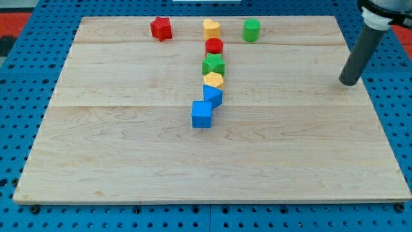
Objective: Push the hexagon towards the red star
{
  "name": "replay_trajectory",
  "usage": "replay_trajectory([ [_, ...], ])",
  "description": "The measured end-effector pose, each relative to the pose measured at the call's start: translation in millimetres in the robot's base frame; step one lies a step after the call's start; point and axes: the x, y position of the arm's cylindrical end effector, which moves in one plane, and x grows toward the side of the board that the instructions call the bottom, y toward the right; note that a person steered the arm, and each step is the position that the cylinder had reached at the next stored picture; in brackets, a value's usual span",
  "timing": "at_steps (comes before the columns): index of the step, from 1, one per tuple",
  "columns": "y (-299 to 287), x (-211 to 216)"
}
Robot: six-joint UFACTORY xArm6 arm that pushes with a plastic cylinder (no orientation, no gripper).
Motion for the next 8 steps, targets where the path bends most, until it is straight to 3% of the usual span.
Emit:
replay_trajectory([
  [2,0.2,4.7],
  [3,-57.5,16.6],
  [5,-70.7,28.0],
  [6,-98.1,31.5],
  [7,-177.4,38.8],
  [8,-192.0,36.3],
])
